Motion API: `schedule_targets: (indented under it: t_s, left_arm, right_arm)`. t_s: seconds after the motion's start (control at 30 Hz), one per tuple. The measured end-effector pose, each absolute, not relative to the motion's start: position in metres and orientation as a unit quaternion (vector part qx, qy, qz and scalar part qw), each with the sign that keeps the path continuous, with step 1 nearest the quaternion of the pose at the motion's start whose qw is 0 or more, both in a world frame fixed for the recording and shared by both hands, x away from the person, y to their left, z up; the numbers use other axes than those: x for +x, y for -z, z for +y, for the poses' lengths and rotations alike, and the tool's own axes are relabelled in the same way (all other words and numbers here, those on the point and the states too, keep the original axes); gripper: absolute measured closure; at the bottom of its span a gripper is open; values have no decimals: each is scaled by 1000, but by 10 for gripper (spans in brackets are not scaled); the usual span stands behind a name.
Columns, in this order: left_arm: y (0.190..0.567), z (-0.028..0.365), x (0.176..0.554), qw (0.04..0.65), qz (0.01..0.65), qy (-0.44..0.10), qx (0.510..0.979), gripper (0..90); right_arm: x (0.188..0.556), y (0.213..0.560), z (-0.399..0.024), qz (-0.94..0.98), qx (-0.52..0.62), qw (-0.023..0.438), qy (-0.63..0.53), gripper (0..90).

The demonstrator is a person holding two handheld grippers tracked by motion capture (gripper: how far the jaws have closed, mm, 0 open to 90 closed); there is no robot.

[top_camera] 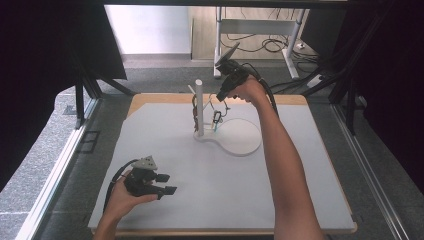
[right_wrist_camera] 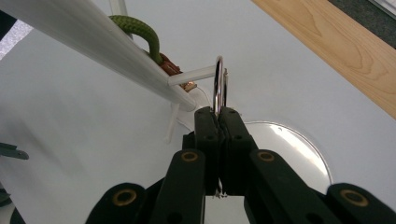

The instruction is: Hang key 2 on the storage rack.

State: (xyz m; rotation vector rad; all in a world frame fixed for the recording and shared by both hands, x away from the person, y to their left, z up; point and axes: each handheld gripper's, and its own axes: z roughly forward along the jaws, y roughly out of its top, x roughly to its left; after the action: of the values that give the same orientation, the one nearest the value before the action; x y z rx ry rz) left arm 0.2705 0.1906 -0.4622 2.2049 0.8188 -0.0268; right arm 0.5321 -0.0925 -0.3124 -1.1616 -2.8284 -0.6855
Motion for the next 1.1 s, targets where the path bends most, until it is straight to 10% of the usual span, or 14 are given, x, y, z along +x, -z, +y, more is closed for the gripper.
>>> schedule_targets:
  t_s: [1.1]
  left_arm:
    - [465,189,272,376,321,10,869,438]
  right_arm:
    - [520,351,-77,-904,-350,38,243,869]
